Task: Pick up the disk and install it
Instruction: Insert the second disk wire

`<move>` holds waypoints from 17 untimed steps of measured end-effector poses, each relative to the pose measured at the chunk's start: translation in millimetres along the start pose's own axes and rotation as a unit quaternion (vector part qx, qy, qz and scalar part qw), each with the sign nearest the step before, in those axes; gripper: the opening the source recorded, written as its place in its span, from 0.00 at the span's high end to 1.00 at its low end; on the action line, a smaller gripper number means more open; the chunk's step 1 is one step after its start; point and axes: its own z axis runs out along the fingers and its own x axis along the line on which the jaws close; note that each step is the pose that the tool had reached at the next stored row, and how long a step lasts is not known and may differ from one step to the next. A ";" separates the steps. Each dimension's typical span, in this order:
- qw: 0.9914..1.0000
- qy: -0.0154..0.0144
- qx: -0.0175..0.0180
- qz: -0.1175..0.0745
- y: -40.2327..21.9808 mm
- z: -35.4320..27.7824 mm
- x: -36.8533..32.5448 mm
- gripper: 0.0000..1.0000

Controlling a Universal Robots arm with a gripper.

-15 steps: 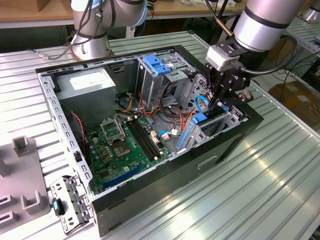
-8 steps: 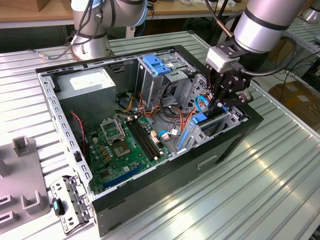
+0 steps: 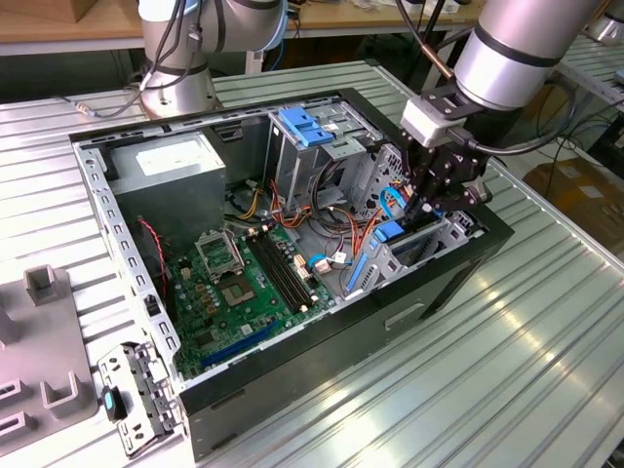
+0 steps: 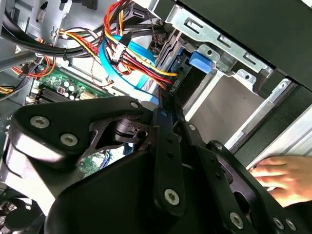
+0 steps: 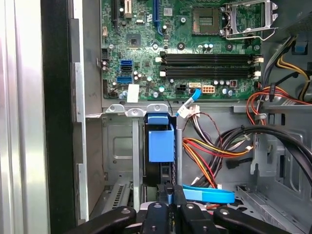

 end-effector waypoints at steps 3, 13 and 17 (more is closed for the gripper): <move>1.000 0.000 0.000 0.000 0.0 0.2 0.2 0.84; 1.000 0.001 0.000 0.000 -0.8 -19.2 -0.6 0.85; 1.000 0.001 0.000 0.000 -0.8 -19.1 -0.6 0.89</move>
